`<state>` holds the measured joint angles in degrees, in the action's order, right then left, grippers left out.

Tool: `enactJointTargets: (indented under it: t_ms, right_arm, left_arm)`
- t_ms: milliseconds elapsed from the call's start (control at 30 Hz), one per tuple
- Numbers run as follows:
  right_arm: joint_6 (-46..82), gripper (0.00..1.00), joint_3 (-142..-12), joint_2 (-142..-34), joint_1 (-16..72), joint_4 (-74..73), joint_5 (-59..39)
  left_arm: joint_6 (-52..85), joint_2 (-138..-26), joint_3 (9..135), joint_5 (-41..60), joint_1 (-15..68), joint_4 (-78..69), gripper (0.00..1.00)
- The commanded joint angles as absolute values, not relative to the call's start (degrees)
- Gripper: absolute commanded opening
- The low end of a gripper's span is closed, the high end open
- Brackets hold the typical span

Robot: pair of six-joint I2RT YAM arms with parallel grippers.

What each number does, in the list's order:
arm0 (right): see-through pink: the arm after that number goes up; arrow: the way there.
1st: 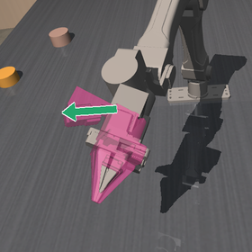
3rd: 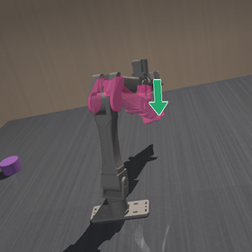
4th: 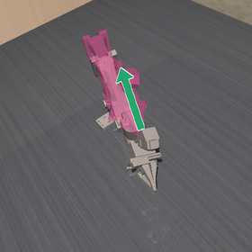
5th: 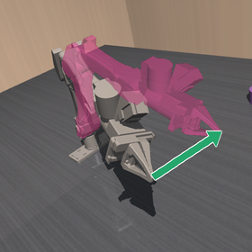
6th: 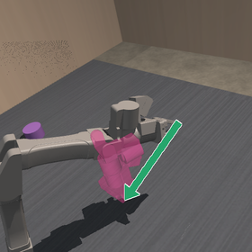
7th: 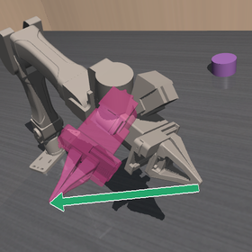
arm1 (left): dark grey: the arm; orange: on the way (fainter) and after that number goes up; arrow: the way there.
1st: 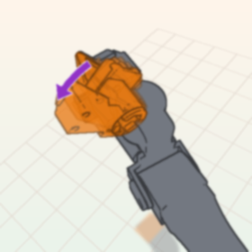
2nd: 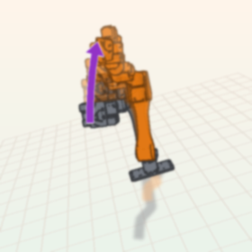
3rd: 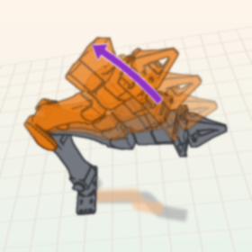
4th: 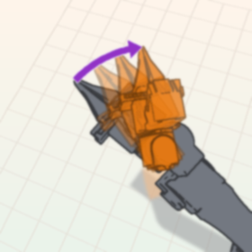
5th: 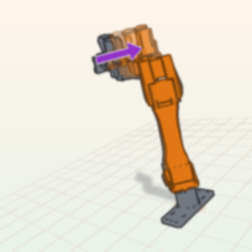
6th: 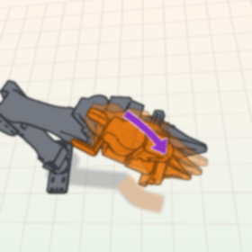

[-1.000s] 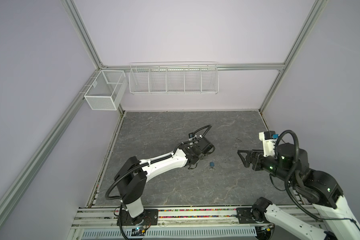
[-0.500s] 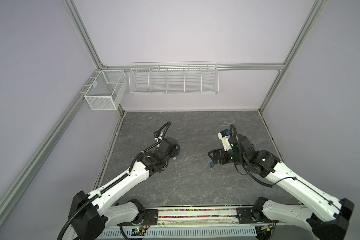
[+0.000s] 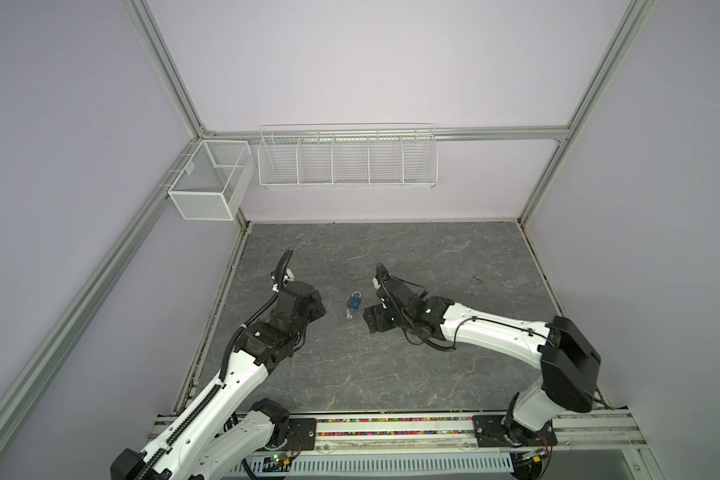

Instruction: Unlock with the key

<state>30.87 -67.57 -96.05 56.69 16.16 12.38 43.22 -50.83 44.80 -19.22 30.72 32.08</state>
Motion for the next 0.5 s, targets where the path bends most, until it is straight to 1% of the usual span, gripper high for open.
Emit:
enactJointTargets:
  t_ms: [0, 100, 233, 300, 333, 467]
  right_arm:
    - [33.63, 0.88, -72.63, -101.66, 57.64, 13.0, 13.8]
    - [34.88, 0.88, -76.33, -106.57, 58.54, 14.67, 17.26]
    - [36.94, 0.88, -79.31, -111.11, 59.52, 14.94, 20.98]
    - [37.3, 0.88, -81.5, -113.56, 59.58, 15.4, 20.19]
    - [37.35, 0.88, -82.73, -114.8, 59.75, 16.0, 20.25]
    - [38.01, 0.88, -85.49, -118.33, 60.37, 17.05, 21.95]
  left_arm:
    - [41.92, -48.08, 42.46, -18.66, 28.82, 32.65, 0.47]
    - [41.63, -46.58, 41.75, -19.25, 28.1, 33.04, 0.47]
    - [42.24, -44.44, 41.69, -22.88, 27.69, 35.74, 0.47]
    - [42.42, -43.51, 40.31, -23.16, 27.73, 34.72, 0.47]
    - [42.23, -41.23, 39.48, -22.79, 27.69, 33.82, 0.47]
    - [42.81, -39.6, 38.72, -24.34, 27.69, 34.9, 0.47]
